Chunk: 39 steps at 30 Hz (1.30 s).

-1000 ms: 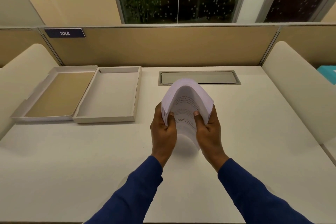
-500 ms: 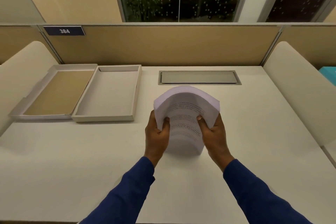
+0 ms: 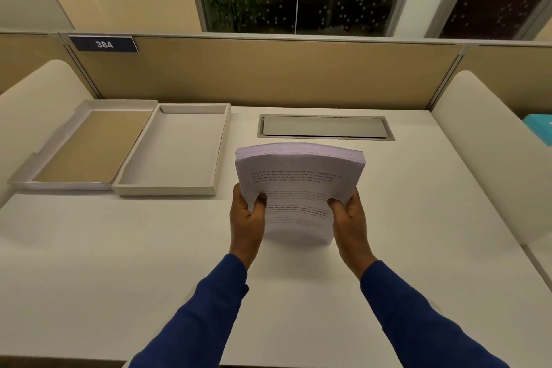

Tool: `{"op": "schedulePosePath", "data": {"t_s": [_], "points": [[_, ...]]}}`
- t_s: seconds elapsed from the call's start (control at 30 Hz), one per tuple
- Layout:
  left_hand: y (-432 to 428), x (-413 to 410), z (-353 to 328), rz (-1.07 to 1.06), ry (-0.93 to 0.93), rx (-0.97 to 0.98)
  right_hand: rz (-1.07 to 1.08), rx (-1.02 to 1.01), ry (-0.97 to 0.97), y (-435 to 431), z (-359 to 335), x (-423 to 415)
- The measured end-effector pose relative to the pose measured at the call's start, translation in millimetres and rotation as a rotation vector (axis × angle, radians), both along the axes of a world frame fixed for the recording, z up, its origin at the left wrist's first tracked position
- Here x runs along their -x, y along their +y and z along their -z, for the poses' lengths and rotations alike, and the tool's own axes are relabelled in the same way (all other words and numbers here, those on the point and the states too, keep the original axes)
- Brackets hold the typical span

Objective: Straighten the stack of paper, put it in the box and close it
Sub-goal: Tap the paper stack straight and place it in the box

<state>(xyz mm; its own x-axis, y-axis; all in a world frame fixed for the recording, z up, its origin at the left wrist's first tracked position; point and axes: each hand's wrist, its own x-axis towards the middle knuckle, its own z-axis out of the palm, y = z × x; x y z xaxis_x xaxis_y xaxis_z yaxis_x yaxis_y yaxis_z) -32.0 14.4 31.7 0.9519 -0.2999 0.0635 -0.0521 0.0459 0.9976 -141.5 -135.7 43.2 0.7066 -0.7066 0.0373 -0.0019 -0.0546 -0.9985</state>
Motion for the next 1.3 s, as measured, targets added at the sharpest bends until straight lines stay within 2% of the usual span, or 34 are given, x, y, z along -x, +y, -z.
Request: {"op": "schedulePosePath", "data": {"t_s": [0.27,0.5,0.63,0.83,0.9,1.1,1.3], "points": [[5.1,-6.7,24.5,0.006,0.031,-0.089,-0.061,0.049,0.081,-10.2,14.7,7.6],[12.9,-19.3,14.7,0.062,0.042,-0.184,-0.144,0.086,0.130,-33.6,8.7,6.5],[21.7,-20.5,3.8,0.129,0.127,-0.114,-0.201,-0.073,0.128,-47.0,3.8,3.2],[40.4,-19.0,-2.3,0.244,0.547,0.021,-0.255,-0.301,0.216,-42.6,0.9,-11.9],[51.4,-16.0,3.9,0.266,0.625,0.051,-0.278,-0.347,0.252,-39.5,1.9,-18.5],[81.0,-24.2,23.0,0.128,0.632,0.044,-0.359,-0.426,0.326,-14.5,3.9,-46.7],[122.3,-94.4,16.8,0.087,0.578,0.086,-0.436,-0.604,0.294,26.3,-0.2,-89.1]]}}
